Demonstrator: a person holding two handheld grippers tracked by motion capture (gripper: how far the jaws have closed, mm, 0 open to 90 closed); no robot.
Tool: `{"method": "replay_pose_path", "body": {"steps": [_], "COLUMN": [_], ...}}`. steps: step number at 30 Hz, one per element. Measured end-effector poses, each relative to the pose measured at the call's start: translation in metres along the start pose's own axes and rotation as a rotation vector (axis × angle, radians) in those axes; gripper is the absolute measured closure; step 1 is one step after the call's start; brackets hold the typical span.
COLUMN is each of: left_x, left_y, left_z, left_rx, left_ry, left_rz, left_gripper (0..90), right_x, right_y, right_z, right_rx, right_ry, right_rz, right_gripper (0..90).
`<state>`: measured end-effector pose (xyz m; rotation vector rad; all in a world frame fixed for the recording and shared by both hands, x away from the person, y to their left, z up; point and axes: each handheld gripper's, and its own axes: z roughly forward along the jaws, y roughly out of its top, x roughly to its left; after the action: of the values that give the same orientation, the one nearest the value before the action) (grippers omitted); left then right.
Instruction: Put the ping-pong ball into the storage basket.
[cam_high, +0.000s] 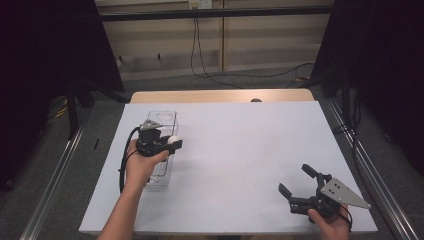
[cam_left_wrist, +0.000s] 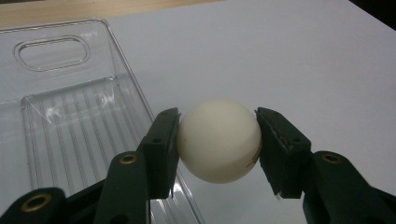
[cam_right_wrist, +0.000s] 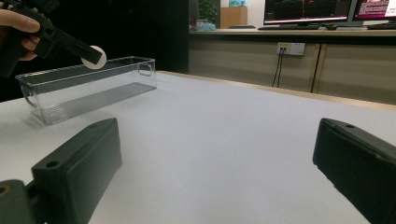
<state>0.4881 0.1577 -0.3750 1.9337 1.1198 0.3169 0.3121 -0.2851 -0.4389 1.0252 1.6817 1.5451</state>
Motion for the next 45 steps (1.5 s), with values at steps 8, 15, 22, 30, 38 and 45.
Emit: {"method": "replay_pose_path", "body": {"steps": [8,15,22,30,38,45], "left_x": [0.004,0.005,0.006,0.008,0.010,0.014], "left_y": [-0.004,-0.004,-0.004,-0.005,-0.006,-0.008], "left_z": [-0.002,-0.004,-0.008,-0.011,-0.014,-0.018], "left_rx": [0.004,-0.003,-0.010,-0.010,-0.026,-0.020], "left_ry": [0.014,0.013,0.017,0.023,0.025,0.032], "left_rz": [0.000,0.003,0.001,-0.001,-0.019,-0.013], "left_gripper": [51.2,51.2,51.2,51.2,51.1,51.2], "right_x": [0.000,0.000,0.000,0.000,0.000,0.000], "right_y": [0.000,0.000,0.000,0.000,0.000,0.000], "right_z": [0.000,0.000,0.000,0.000,0.000,0.000], "right_rx": [-0.001,-0.001,0.000,0.003,0.000,0.000], "right_ry": [-0.002,-0.003,0.000,0.004,0.003,0.000], "right_rz": [-0.002,-0.002,-0.001,-0.002,-0.004,-0.002], "right_gripper": [0.7,0.7,0.7,0.7,0.7,0.7]}}
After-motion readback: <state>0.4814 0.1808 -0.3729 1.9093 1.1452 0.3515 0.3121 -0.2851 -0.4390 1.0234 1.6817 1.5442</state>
